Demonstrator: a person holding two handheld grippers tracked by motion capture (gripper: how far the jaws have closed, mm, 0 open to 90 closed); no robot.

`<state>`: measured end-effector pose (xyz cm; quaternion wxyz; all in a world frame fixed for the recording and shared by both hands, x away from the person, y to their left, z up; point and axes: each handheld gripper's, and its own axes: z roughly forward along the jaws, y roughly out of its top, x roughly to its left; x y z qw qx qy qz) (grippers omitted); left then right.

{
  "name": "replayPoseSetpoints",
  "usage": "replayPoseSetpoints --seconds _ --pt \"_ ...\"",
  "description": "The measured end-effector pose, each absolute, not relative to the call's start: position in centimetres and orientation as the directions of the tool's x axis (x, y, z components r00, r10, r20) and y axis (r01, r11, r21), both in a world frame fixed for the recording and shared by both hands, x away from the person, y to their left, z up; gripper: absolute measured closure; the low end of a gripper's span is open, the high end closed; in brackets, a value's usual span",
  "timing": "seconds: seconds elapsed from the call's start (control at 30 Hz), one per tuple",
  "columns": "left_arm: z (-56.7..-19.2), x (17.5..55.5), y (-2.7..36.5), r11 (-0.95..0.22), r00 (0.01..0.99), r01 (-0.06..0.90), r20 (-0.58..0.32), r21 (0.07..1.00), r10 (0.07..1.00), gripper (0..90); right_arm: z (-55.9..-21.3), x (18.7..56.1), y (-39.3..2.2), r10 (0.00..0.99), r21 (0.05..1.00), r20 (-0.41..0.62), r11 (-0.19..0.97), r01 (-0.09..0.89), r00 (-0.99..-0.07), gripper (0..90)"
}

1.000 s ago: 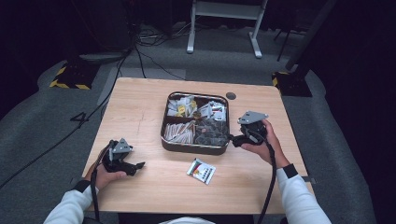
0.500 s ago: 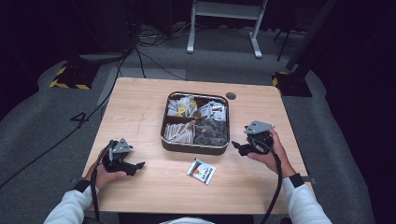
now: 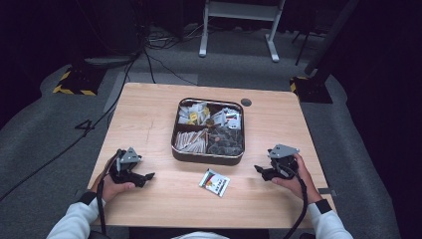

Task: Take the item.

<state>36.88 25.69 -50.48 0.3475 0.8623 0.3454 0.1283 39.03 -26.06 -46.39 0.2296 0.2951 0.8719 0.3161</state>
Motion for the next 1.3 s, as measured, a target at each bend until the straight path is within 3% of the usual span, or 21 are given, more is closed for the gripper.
replayPoseSetpoints --seconds 0.73,1.3 --pt "-50.5 36.8 25.7 -0.519 0.725 0.508 -0.016 0.688 0.689 13.6 -50.3 36.5 -33.0 0.781 0.732 -0.01 0.431 0.528 -0.624 18.1" --pt "-50.5 36.8 25.7 -0.52 0.725 0.508 -0.015 0.687 0.689 13.6 -50.4 36.3 -33.3 0.801 0.737 -0.008 0.409 0.537 -0.599 16.5"
